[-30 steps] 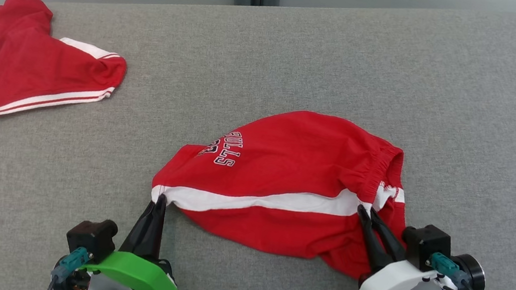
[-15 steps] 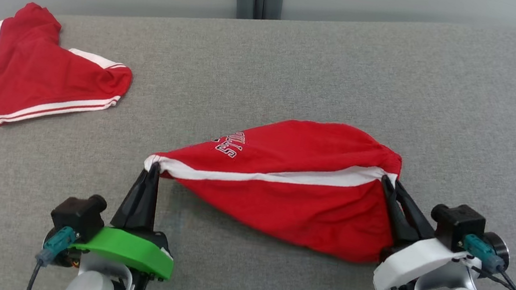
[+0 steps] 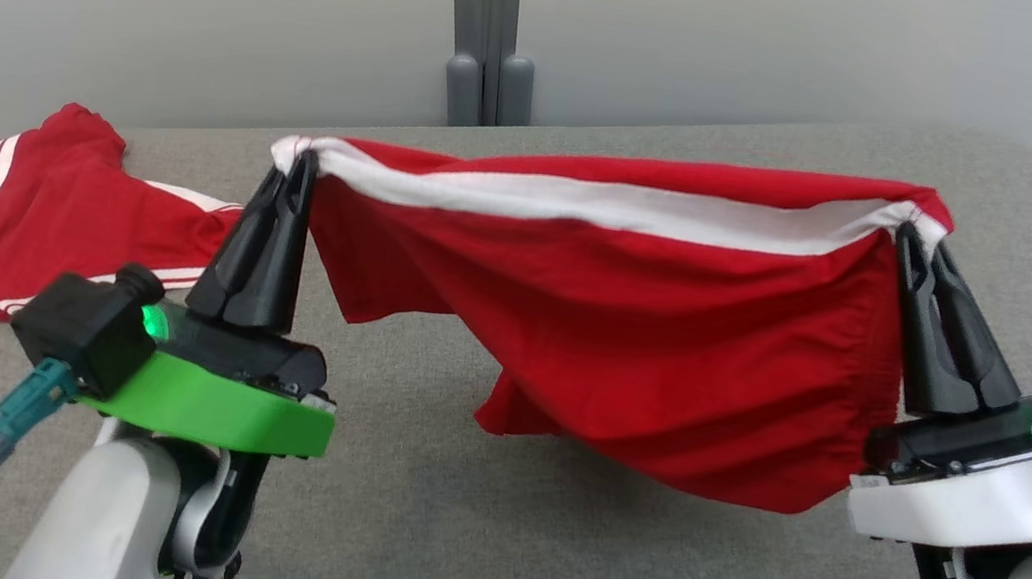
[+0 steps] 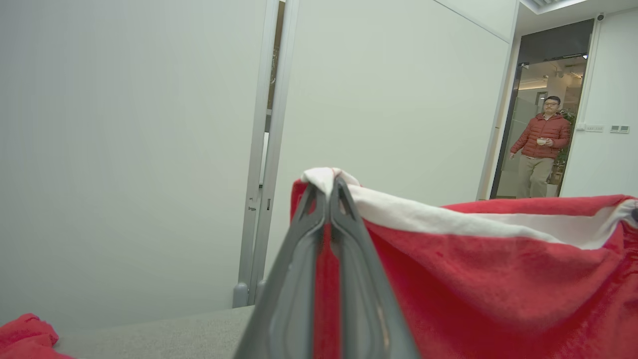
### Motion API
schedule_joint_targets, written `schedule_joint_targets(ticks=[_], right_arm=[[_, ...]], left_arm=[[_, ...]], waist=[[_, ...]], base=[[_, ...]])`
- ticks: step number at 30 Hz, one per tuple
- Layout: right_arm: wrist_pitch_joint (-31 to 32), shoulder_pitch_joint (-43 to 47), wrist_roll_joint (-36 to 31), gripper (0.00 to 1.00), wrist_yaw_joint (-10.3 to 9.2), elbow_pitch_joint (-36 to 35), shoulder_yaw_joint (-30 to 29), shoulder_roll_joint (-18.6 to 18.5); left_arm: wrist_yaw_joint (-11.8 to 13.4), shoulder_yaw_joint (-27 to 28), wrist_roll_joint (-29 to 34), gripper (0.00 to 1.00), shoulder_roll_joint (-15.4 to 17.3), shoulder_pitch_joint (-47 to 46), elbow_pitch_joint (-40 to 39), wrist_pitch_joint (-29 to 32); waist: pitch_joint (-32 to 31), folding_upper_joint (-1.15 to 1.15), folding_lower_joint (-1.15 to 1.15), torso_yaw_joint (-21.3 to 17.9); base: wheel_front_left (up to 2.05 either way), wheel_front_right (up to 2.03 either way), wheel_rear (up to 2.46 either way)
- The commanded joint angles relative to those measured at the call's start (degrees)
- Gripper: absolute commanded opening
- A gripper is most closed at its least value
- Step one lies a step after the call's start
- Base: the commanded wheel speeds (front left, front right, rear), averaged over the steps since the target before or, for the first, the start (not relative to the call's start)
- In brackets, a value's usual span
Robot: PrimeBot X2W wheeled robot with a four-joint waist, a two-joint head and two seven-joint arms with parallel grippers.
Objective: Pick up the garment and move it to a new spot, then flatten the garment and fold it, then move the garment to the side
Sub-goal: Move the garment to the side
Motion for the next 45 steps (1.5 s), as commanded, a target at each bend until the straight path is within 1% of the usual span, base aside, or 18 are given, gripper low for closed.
schedule_joint_targets(ticks=[1,5,9,11,13,15,19,21,23,26,30,32,35,37,40,45], right_arm=[[0.63,0.85,-0.51,0.0,-0.08,-2.98,-0.57,-0.47],[2.94,0.61,-1.16,0.0,-0.08,-11.44,-2.04,-1.11],[5.45,0.38,-1.72,0.0,-0.08,-17.27,-3.36,-1.58],[6.53,0.06,-2.0,0.0,-0.08,-17.98,-3.9,-1.69],[7.07,-0.77,-1.07,0.0,-0.08,-16.75,-3.76,-1.39],[6.8,-2.36,-0.13,0.0,-0.08,-13.72,-3.21,-1.47],[3.78,-9.37,1.57,0.0,-0.08,-3.35,-1.92,-1.49],[1.38,-14.99,2.13,0.0,-0.08,2.38,-0.68,-0.95],[-1.43,-22.12,2.08,0.0,-0.08,8.45,0.84,-0.71],[-5.63,-33.85,0.69,0.0,-0.08,18.98,2.65,0.71],[-9.08,-47.74,-3.05,0.0,-0.08,32.71,2.84,3.25],[-10.01,-52.93,-5.4,0.0,-0.08,38.91,2.62,4.08],[-10.59,-56.63,-7.43,0.0,-0.08,46.62,1.49,5.48],[-10.65,-57.71,-8.25,0.0,-0.08,48.44,1.26,6.17],[-10.67,-54.83,-8.26,0.0,-0.08,49.41,1.57,6.51],[-10.69,-49.58,-6.04,0.0,-0.08,45.45,1.59,6.69]], left_arm=[[0.37,0.3,0.44,0.0,1.09,-1.6,-2.82,1.23],[0.71,0.19,0.92,0.0,2.75,-4.03,-11.34,5.71],[0.79,-0.29,0.56,0.0,4.2,-6.62,-17.17,10.83],[0.9,-0.13,-0.1,0.0,4.58,-7.94,-17.84,12.93],[0.72,0.13,-1.15,0.0,4.83,-9.31,-16.67,14.6],[0.32,0.67,-2.14,0.0,5.18,-11.19,-14.06,15.84],[-0.8,1.25,-2.44,0.0,6.53,-17.38,-5.81,17.04],[-1.38,1.23,-1.63,0.0,7.5,-22.22,-0.86,17.35],[-1.67,1.6,-0.56,0.0,8.36,-28.32,4.27,17.13],[-1.9,1.83,1.63,0.0,8.91,-38.3,12.5,15.68],[-1.12,1.75,4.27,0.0,8.28,-49.25,22.61,12.03],[-0.77,1.52,5.13,0.0,7.3,-52.71,27.18,10.12],[-0.47,1.44,4.95,0.0,5.92,-53.9,33.41,6.81],[-0.91,1.08,4.86,0.0,5.42,-53.15,36.86,4.74],[-1.54,0.1,4.42,0.0,4.08,-51.49,41.34,2.2],[-2.91,-1.44,3.15,0.0,2.84,-49.4,44.77,-1.53]], waist=[[-1.41,0.0,0.0,-1.02],[-1.86,0.0,0.0,-1.41],[-1.44,0.0,0.0,-1.61],[-0.73,0.0,0.0,-1.65],[0.43,0.0,0.0,-1.72],[2.1,0.0,0.0,-1.97],[6.87,0.0,0.0,-2.68],[9.56,0.0,0.0,-3.07],[12.39,0.0,0.0,-3.7],[16.35,0.0,0.0,-4.52],[20.7,0.0,0.0,-4.95],[23.07,0.0,0.0,-4.65],[25.64,0.0,0.0,-3.93],[27.3,0.0,0.0,-3.49],[29.44,0.0,0.0,-2.59],[30.32,0.0,0.0,-1.96]], base=[[0.0,0.0,0.0],[0.0,0.0,0.0],[0.0,0.0,0.0],[0.0,0.0,0.0],[0.0,0.0,0.0],[0.0,0.0,0.0],[0.0,0.0,0.0],[0.0,0.0,0.0],[0.0,0.0,0.0],[0.0,0.0,0.0],[0.0,0.0,0.0],[0.0,0.0,0.0],[0.0,0.0,0.0],[0.0,0.0,0.0],[0.0,0.0,0.0],[0.0,0.0,0.0]])
